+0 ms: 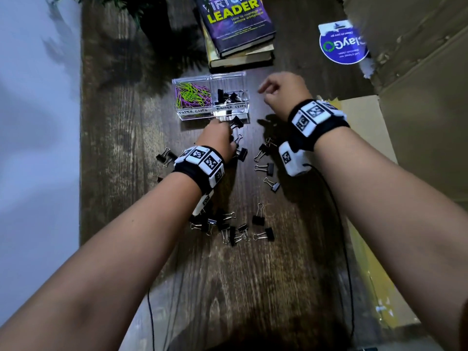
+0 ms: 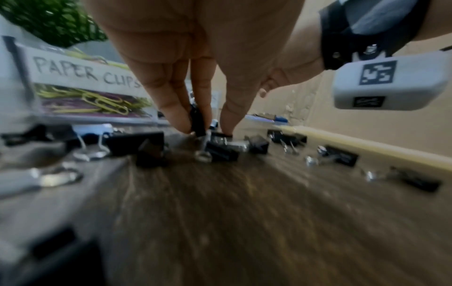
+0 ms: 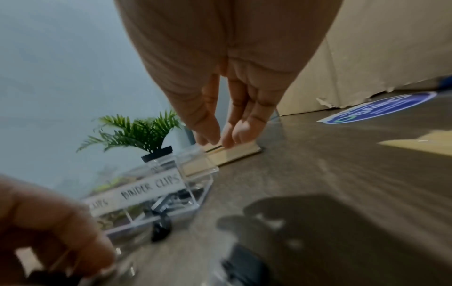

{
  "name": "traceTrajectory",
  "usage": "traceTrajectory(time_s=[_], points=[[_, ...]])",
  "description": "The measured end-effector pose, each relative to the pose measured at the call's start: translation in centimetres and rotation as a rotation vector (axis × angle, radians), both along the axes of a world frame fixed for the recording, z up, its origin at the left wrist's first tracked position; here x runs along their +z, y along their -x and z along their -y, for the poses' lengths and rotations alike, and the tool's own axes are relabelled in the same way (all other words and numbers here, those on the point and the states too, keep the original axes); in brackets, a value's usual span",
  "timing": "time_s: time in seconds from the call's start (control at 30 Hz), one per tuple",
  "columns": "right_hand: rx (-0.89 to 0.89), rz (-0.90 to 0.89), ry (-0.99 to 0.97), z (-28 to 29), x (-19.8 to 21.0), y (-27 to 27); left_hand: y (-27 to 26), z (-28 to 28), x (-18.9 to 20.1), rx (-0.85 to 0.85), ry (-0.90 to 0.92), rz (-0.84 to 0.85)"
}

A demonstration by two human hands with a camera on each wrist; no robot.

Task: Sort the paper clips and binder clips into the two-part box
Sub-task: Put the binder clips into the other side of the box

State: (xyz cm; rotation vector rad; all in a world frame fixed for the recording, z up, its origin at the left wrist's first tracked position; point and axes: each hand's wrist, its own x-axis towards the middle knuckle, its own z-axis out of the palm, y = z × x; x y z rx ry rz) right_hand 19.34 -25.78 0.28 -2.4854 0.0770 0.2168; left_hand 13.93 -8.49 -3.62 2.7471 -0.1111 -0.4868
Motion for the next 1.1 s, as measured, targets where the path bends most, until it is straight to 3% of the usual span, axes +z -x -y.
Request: traceTrajectory(time_s=[0.13, 0.23, 0.47, 0.67, 0.83, 0.97, 1.1], points=[[0.085, -0.179, 0.110, 2.9, -1.3, 2.8, 0.4, 0.6, -0.6, -0.149, 0.021, 0.016], [0.203, -0.208, 0.135, 3.2, -2.2, 4.6, 0.5, 0.6, -0.8, -0.216, -0.017, 0.034], [0.241, -0.179, 0.210, 2.5, -3.9, 7.0, 2.0, 0.5, -0.8, -0.164, -0.021, 0.062], [0.222, -0.138, 0.156, 2.3, -4.6, 7.6, 2.2, 0.5, -1.0, -0.243, -0.011, 0.052], [0.125, -0.092, 0.038, 1.8, -3.3, 6.9, 2.6, 0.5, -1.9, -0.175, 0.033, 0.032], [-0.041, 0.022, -0.163, 0.2, -0.8, 3.9, 2.9, 0.3, -2.5, -0.087, 0.121, 0.057], [0.008, 0.060, -0.162, -2.6, 0.7, -0.1, 3.2, 0.0, -2.4, -0.064, 0.162, 0.010]])
